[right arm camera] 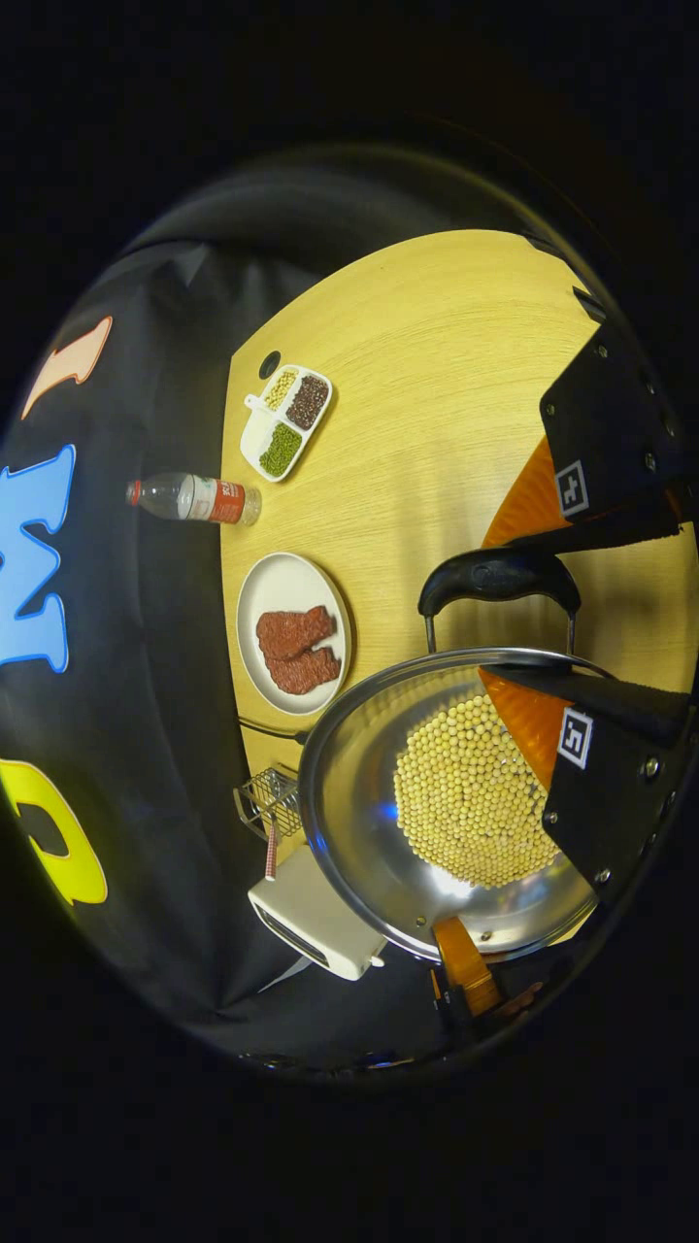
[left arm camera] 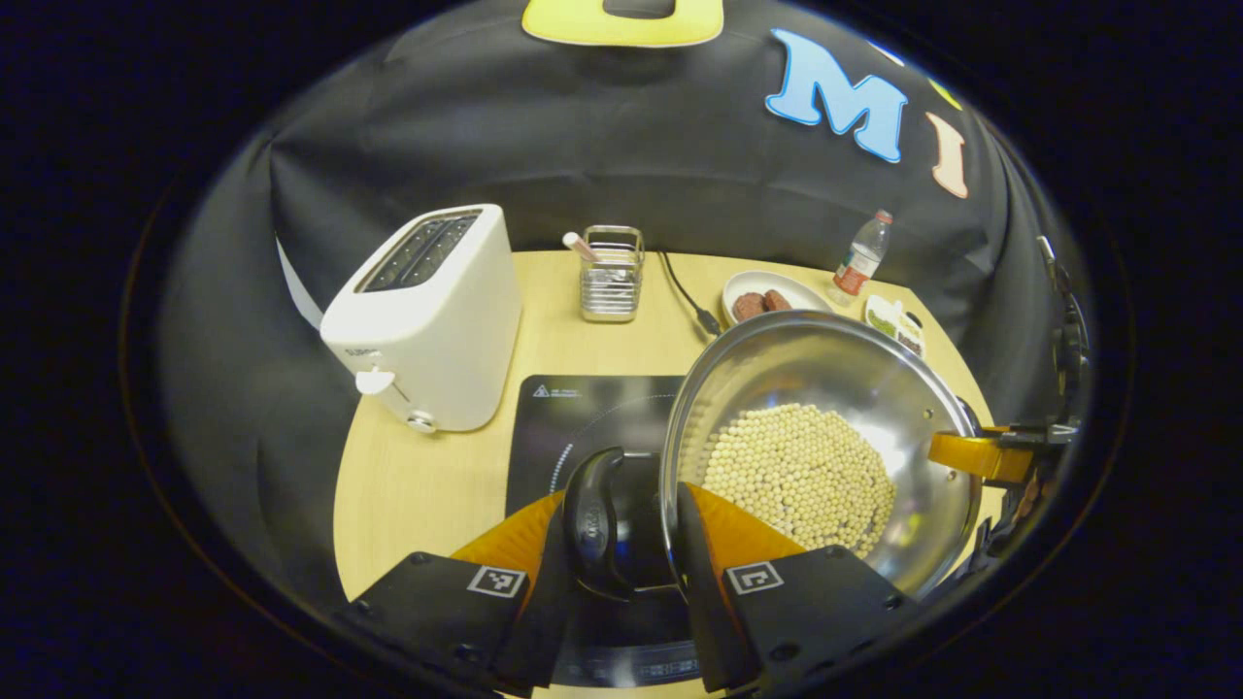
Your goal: First push the handle of the pot to place it horizontally, then grasp the pot with both hands and set it on the induction cooktop.
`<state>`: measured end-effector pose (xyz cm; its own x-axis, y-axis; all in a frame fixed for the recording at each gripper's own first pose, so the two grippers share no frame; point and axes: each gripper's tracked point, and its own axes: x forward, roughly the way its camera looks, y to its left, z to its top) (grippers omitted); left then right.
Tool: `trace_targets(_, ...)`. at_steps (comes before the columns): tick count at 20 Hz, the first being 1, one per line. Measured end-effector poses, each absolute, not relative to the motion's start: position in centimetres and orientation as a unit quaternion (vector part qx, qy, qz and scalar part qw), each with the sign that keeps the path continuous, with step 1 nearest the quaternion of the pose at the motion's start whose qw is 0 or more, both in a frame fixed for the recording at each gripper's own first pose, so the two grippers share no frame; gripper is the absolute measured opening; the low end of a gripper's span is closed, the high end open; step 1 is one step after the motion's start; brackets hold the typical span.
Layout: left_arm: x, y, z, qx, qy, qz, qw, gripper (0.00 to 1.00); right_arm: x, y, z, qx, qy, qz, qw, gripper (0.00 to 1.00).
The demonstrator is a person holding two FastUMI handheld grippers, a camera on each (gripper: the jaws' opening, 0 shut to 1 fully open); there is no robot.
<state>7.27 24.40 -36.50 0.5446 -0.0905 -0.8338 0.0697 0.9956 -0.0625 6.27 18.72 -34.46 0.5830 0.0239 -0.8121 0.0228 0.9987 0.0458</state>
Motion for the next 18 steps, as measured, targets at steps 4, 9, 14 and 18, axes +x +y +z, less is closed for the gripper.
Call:
trace_targets(4,7.4,26.6,-36.4,-0.006,0.472,-0.046,0.88,0.6,6.1,20.8,-34.5,0.028,0.452,0.003,0.891,0.52)
trace_targets(9,7.8,28.9,-36.4,0.017,0.465,-0.046,0.884,0.58,6.0,23.1,-35.4,0.038,0.464,0.007,0.885,0.57)
trace_targets(14,8.2,30.7,-36.8,0.012,0.463,-0.043,0.885,0.6,6.5,24.9,-35.6,0.033,0.461,0.006,0.887,0.57)
trace_targets(18,8.8,32.2,-37.3,0.013,0.464,-0.044,0.885,0.6,6.6,26.4,-35.9,0.03,0.462,0.007,0.887,0.57)
